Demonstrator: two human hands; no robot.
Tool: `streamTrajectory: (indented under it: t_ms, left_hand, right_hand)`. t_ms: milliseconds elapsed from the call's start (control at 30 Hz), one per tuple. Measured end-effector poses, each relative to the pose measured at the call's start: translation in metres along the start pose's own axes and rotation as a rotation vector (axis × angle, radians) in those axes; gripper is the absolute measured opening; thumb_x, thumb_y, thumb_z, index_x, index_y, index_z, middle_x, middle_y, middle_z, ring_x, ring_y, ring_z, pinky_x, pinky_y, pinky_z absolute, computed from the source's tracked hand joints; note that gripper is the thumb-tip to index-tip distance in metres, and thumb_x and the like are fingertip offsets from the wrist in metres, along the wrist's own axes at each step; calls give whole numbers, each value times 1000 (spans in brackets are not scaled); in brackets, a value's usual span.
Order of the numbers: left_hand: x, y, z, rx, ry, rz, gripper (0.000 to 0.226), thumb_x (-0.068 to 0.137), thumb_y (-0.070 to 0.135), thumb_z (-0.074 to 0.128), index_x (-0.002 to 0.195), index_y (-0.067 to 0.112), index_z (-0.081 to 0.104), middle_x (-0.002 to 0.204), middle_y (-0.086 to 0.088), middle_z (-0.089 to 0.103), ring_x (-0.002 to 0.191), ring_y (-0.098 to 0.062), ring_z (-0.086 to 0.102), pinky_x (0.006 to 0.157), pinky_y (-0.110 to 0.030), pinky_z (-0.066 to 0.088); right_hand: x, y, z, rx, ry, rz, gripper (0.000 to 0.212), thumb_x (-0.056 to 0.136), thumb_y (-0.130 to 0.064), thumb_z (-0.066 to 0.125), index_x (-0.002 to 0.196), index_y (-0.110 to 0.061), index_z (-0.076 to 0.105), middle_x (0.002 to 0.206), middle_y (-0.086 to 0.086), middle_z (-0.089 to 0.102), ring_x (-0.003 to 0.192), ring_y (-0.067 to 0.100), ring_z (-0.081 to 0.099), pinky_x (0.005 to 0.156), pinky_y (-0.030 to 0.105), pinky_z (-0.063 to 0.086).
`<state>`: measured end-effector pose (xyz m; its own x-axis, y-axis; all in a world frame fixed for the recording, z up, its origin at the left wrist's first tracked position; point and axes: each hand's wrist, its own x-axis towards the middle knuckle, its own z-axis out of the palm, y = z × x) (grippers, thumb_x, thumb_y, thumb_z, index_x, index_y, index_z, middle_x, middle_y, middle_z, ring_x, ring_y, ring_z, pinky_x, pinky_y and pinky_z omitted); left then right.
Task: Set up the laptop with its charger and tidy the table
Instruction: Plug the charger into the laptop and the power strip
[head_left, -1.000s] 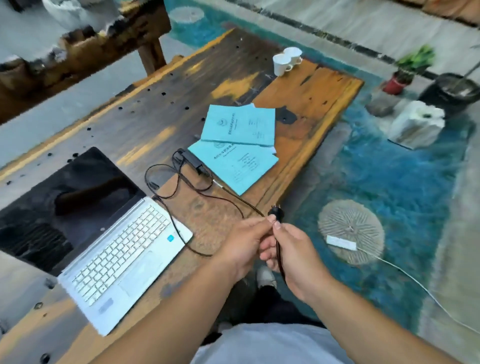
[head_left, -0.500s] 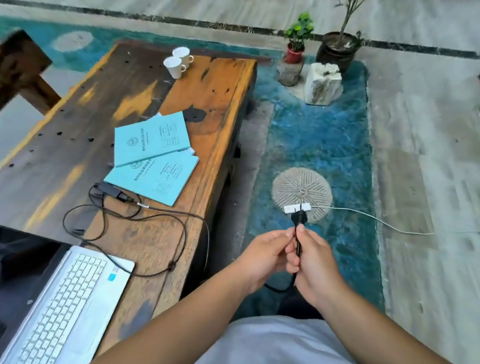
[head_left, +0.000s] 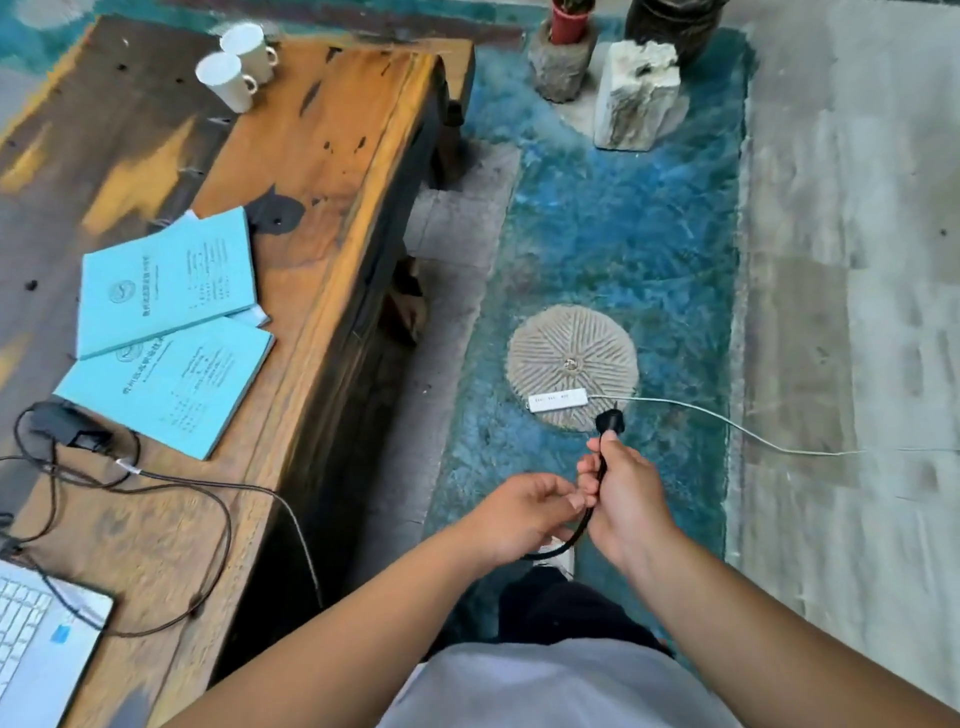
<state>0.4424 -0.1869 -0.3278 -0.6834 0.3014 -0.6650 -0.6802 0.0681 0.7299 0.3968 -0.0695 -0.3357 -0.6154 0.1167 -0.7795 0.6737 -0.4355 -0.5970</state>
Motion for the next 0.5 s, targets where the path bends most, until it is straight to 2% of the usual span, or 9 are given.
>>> streamTrajectory:
  t_ms: [67, 133, 233, 333, 433, 500]
  left_hand:
    - [27, 7, -1, 86, 7, 5, 12, 99, 8, 53, 90, 12, 59, 69, 0, 49, 56, -5, 43, 57, -17, 35]
    - [50, 9, -5, 170, 14, -3, 10, 98, 8, 55, 92, 10, 62, 75, -5, 55, 64, -12, 45, 61, -19, 36]
    - [86, 8, -17, 224, -16, -19, 11, 97, 9, 57, 90, 8, 65, 78, -3, 60, 72, -13, 51, 70, -20, 42]
    - [127, 2, -38, 342, -27, -32, 20, 97, 14, 57, 78, 12, 61, 72, 0, 57, 70, -13, 50, 69, -24, 40]
    - [169, -11, -67, 599, -47, -16, 27, 99, 19, 52, 75, 7, 56, 72, -7, 58, 68, -21, 51, 69, -34, 44]
    - [193, -23, -93, 745, -67, -25, 29, 100, 21, 47, 74, 10, 50, 79, -16, 62, 77, -32, 56, 71, -41, 44]
  right_hand:
    - [31, -19, 3, -9, 24, 18, 23, 103, -24, 43, 86, -10, 51, 57, 4, 45, 34, 7, 33, 32, 16, 25]
    - [60, -34, 8, -20, 46, 50, 24, 102, -24, 43, 83, -13, 51, 56, 2, 45, 33, 6, 33, 32, 15, 23]
    - [105, -45, 19, -75, 75, 81, 22, 101, -21, 45, 82, -12, 53, 53, 1, 48, 33, 6, 35, 32, 16, 24]
    - [154, -45, 33, -190, 123, 83, 22, 99, -19, 48, 80, -11, 55, 51, 0, 50, 35, 7, 37, 32, 17, 25]
    - [212, -40, 47, -244, 178, 86, 23, 99, -19, 49, 77, -12, 55, 52, 1, 51, 34, 8, 36, 32, 17, 24]
    - [256, -38, 55, -285, 227, 87, 23, 98, -17, 48, 77, -12, 55, 52, 1, 51, 32, 8, 35, 33, 16, 22]
